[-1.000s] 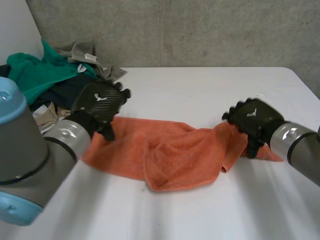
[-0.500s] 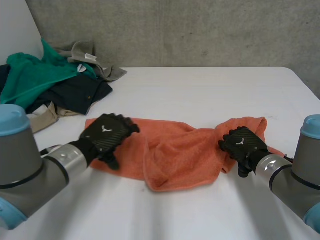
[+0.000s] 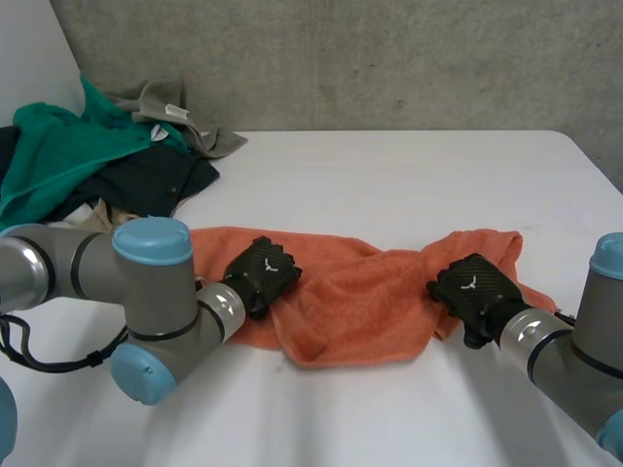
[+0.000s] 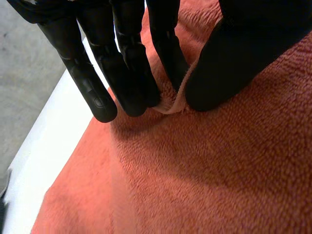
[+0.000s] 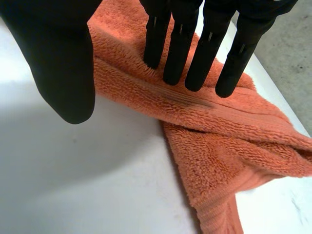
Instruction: Fold the laundry.
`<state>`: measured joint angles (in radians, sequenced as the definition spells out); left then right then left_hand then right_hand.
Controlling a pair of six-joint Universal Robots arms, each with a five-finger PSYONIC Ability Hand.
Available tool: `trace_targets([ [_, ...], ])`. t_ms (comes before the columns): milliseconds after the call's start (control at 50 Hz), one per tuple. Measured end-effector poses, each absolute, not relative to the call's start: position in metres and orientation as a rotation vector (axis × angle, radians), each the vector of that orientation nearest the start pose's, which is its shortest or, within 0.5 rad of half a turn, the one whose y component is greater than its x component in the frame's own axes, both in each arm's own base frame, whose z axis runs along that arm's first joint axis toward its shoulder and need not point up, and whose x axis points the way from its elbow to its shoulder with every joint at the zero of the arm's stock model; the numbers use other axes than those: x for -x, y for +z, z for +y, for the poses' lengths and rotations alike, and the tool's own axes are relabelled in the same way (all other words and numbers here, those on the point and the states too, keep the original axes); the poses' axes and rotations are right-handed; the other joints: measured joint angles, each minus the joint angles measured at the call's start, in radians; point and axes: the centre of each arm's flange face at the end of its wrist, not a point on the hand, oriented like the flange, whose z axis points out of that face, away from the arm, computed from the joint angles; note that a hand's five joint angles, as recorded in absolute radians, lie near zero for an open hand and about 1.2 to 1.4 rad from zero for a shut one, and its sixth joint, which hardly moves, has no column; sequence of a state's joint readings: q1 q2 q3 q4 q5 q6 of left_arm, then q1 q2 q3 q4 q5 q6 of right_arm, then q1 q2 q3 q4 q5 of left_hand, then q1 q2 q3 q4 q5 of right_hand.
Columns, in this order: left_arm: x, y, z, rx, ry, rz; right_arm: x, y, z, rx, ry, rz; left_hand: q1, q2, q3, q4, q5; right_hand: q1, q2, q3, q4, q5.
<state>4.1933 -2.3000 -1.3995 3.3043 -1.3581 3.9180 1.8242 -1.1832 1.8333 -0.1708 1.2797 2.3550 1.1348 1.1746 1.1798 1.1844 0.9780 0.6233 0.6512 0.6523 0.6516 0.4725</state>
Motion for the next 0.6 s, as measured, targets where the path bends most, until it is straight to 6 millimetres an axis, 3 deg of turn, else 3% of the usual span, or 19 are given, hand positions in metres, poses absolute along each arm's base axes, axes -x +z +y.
trace_targets([
  [100,0.322,0.123,-0.27,-1.647,-1.805,1.991,-0.225,0.137,-0.254,1.527,-1.702,2.217,0.0,0.018,0.009,0.011,0.0,0.062,0.059,0.057,0.056,0.057],
  [340,0.308,0.184,-0.261,-1.418,-2.009,2.091,-0.224,0.139,-0.249,1.494,-1.637,2.251,0.0,0.02,0.01,0.011,0.0,0.143,0.121,0.118,0.118,0.117],
  [600,0.29,0.201,-0.271,-1.311,-2.025,2.115,-0.233,0.126,-0.254,1.511,-1.604,2.18,0.0,0.022,0.013,0.011,0.0,0.078,0.045,0.034,0.034,0.019],
])
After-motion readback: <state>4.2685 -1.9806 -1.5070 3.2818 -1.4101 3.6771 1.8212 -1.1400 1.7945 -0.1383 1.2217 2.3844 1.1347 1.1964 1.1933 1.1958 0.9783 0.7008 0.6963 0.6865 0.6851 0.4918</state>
